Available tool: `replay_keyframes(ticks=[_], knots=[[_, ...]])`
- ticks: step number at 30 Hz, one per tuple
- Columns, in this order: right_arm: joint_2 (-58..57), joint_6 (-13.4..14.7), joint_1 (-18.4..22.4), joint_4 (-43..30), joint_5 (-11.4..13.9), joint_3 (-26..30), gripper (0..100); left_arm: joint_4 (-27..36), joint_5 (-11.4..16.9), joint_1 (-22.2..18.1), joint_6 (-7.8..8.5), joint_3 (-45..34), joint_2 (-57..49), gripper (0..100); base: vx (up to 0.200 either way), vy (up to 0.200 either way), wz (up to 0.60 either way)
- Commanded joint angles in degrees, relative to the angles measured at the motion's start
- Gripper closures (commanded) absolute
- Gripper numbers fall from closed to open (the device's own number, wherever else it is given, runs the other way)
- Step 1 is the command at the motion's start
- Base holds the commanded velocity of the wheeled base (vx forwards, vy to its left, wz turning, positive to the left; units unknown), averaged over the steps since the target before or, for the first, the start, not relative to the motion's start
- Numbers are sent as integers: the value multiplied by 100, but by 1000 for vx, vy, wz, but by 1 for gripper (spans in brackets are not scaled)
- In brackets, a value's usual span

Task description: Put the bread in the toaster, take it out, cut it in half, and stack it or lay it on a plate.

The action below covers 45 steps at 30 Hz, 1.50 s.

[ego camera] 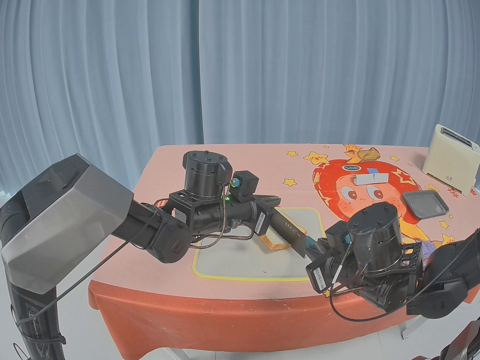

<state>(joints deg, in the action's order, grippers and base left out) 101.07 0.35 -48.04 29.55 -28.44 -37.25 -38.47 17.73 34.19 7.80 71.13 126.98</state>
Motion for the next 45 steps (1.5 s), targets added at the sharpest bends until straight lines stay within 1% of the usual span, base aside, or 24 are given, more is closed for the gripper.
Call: replay_keyframes(ticks=[1, 10, 18, 27, 33, 41, 45], knots=[[-53, 9, -47, 7, -4, -10, 100, -46, -6, -18, 2, -56, 46, 100, 0, 0, 0], [141, -9, 129, -11, -4, -1, 100, -11, -6, 8, -7, 138, 29, 100, 0, 0, 0], [71, 0, 102, -2, -4, -19, 100, -46, -15, -9, 2, -3, 64, 100, 0, 0, 0], [97, 0, 32, -2, -4, -1, 100, -11, -6, 8, 2, 85, 2, 100, 0, 0, 0], [9, 0, -30, 51, -12, 25, 100, -64, -6, 8, 2, -108, 20, 100, 0, 0, 0], [71, -9, -12, 148, -12, 43, 100, -2, -6, 8, -7, 41, -77, 100, 0, 0, 0], [18, -9, 5, 156, -12, 25, 100, -2, -6, -1, -7, -47, -85, 100, 0, 0, 0]])
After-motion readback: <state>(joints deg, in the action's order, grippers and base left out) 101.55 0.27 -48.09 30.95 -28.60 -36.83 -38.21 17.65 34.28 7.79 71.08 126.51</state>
